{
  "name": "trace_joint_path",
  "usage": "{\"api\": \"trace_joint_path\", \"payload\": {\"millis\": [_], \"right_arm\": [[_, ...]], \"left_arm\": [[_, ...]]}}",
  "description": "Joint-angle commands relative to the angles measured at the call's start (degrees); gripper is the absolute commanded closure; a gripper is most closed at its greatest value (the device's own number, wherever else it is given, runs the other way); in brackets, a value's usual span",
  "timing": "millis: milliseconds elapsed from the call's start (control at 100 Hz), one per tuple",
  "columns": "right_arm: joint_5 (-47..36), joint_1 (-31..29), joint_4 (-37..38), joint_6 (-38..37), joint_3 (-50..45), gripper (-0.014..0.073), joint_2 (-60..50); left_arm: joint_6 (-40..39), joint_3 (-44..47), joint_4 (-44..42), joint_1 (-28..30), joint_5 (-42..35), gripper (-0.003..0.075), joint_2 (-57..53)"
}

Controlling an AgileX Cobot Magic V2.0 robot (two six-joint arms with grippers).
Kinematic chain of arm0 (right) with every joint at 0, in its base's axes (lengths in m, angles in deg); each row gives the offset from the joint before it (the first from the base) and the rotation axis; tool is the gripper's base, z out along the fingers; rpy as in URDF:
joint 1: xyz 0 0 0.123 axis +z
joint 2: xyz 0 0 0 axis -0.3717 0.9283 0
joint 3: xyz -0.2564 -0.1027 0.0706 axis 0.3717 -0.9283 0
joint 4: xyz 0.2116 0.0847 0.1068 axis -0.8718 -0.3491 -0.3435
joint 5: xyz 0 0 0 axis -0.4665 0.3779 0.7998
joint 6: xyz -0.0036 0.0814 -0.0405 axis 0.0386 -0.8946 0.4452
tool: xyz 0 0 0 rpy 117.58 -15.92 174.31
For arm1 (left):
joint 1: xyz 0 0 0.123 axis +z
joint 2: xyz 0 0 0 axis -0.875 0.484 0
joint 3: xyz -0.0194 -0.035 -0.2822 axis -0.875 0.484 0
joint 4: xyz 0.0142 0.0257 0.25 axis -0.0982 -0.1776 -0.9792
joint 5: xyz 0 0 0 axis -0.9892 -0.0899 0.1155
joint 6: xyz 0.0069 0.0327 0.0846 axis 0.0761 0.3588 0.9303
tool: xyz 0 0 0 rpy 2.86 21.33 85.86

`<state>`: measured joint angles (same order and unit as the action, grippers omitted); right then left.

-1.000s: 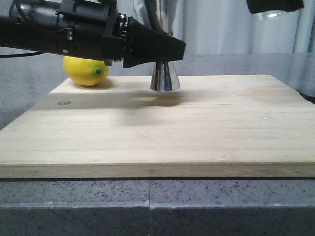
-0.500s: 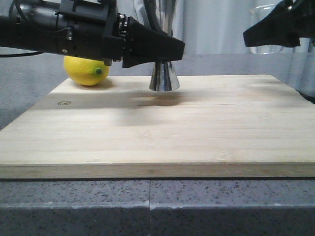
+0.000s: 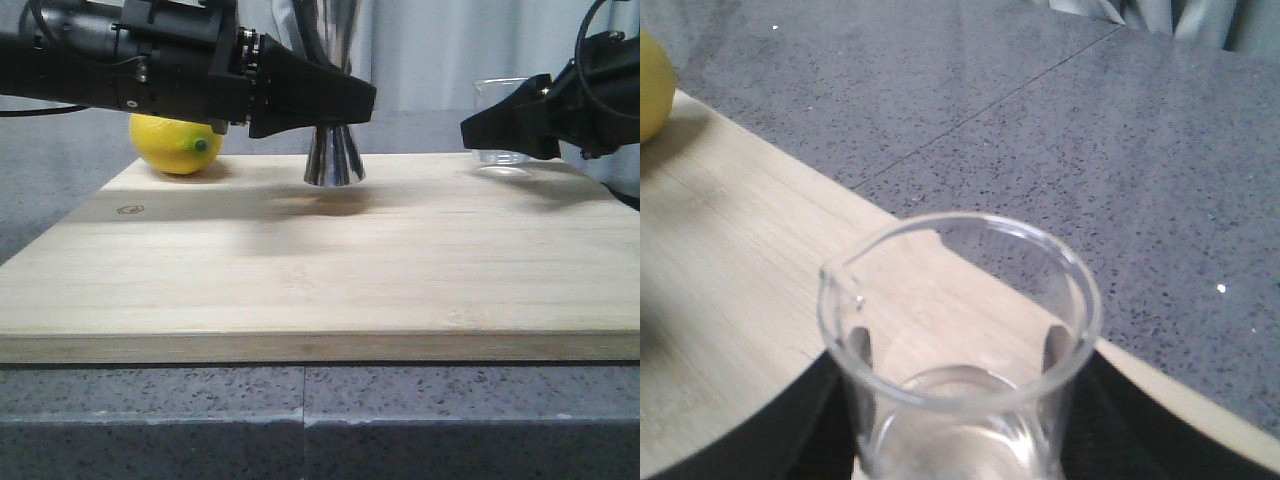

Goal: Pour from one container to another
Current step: 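Return the beaker upright to the board and open the right gripper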

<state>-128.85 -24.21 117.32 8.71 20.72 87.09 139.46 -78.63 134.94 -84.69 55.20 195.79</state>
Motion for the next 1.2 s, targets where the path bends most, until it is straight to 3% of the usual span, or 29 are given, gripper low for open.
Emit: {"api": "trace_joint_path", "payload": {"millis": [0, 620, 940, 1190], "right_arm": [[-6.82, -0.32, -4.58, 2.76, 1.23, 0.0327, -0.63], [-9.90, -0.21, -7.51, 6.33, 1.76, 0.0317, 3.57], [-8.66, -0.21, -7.51, 6.33, 1.76, 0.0075, 3.23], [-6.14, -0.21, -5.77, 3.40, 1.76, 0.0055, -3.08]], "left_arm": [[-0.44, -1.63, 4.32, 0.17, 6.05, 0.0658, -2.51], [-0.44, -1.63, 4.32, 0.17, 6.05, 0.0658, -2.51], [-0.44, -1.63, 4.32, 0.17, 6.05, 0.0658, -2.51], [-0.44, -1.63, 4.32, 0.17, 6.05, 0.0658, -2.51]]}}
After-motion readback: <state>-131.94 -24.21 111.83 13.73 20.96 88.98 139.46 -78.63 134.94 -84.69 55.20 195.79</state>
